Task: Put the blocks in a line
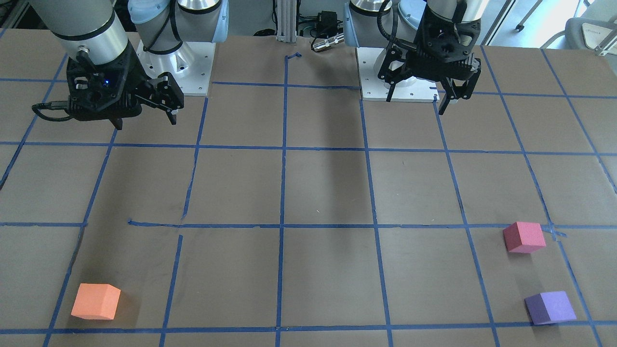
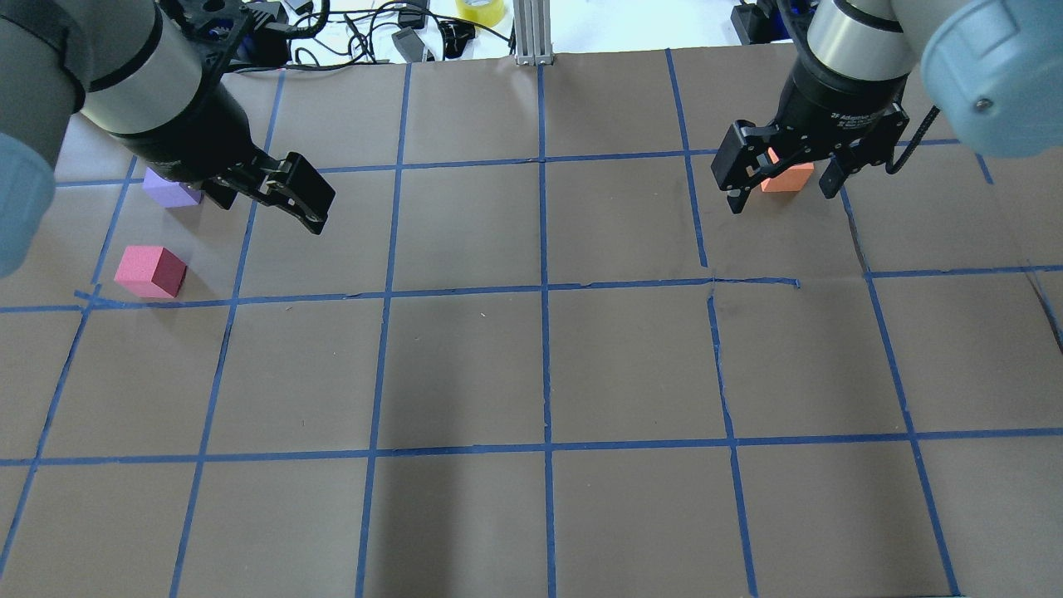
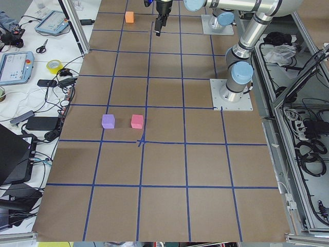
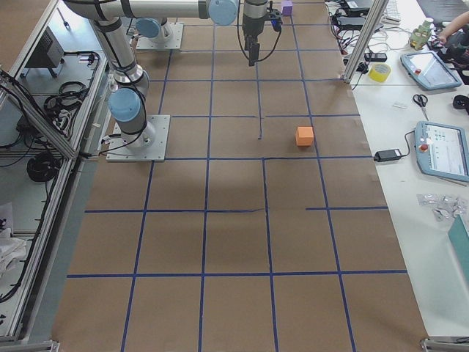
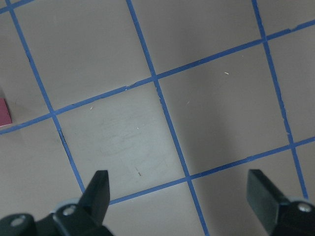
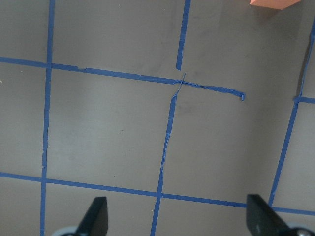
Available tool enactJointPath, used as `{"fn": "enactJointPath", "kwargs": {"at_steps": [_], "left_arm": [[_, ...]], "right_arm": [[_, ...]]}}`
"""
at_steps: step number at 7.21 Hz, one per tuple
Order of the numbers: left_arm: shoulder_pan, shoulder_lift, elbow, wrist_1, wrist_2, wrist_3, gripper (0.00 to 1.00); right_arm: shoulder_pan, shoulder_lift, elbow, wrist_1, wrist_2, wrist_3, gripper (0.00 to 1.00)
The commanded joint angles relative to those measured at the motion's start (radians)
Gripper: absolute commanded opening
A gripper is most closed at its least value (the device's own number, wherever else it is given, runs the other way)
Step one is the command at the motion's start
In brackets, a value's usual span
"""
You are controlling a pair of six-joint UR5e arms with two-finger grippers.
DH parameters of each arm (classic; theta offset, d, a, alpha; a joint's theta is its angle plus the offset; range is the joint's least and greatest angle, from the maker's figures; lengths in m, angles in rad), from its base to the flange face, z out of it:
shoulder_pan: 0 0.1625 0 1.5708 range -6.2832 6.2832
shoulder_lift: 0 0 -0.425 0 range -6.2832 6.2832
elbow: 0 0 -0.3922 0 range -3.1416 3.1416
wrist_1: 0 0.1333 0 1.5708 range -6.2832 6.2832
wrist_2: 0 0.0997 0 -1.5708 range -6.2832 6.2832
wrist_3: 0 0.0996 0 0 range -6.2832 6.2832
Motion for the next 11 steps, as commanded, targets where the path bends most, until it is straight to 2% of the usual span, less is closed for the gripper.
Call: {"fn": "enactJointPath", "kwargs": {"at_steps": [1, 11], "left_arm": [[0.000, 0.002, 0.000, -0.001, 0.002, 0.000, 1.00], [0.000, 0.006, -0.020, 0.004, 0.002, -0.002, 1.00]], "right_arm": [[0.000, -0.001, 0.000, 0.001, 0.001, 0.000, 1.00], [-0.008, 0.005, 0.000, -0.020, 0.000, -0.008, 1.00]]}}
